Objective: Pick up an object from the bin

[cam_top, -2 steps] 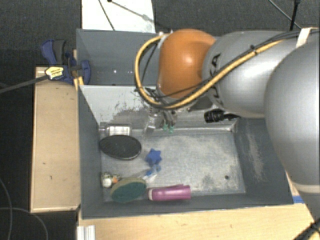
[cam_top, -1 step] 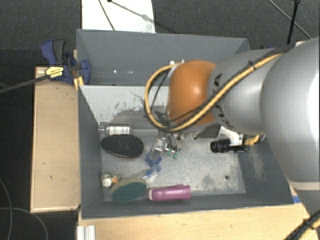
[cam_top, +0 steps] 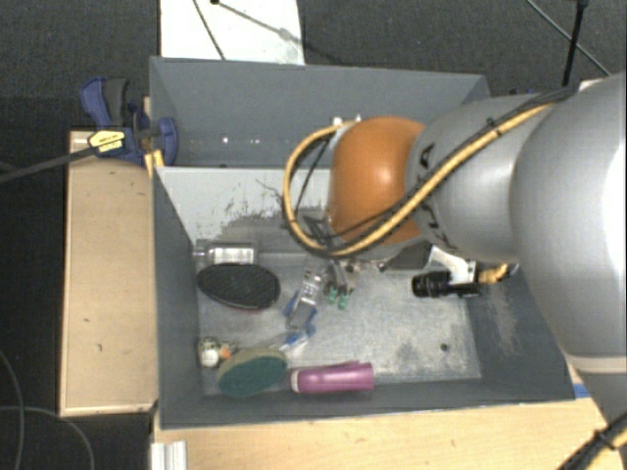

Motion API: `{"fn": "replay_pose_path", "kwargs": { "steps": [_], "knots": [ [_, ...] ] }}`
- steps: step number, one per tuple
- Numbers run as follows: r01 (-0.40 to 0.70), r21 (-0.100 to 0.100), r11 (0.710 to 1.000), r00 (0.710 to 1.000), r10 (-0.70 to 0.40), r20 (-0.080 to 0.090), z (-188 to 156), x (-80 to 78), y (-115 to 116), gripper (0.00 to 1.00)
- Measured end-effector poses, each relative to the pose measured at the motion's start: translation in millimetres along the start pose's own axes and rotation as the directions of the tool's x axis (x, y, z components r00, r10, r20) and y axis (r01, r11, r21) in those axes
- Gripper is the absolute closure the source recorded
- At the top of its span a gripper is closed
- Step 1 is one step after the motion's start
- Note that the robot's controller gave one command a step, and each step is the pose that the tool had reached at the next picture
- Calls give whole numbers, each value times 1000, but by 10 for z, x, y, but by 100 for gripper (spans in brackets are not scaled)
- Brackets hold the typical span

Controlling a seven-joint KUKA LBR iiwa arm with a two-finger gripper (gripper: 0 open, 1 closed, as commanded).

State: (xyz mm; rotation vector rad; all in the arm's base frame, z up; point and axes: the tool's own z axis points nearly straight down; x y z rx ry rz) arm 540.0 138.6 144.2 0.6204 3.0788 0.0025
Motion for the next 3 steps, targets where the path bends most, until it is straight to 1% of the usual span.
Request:
{"fn": "replay_pose_path", "kwargs": {
  "steps": [1,2,3],
  "knots": [
    [-123,2,992,992,123,-2,758,-230,-207,0],
    [-124,-1,992,992,124,1,730,-231,-192,100],
    [-130,-6,992,992,130,7,-1037,-177,-134,100]
  ]
}}
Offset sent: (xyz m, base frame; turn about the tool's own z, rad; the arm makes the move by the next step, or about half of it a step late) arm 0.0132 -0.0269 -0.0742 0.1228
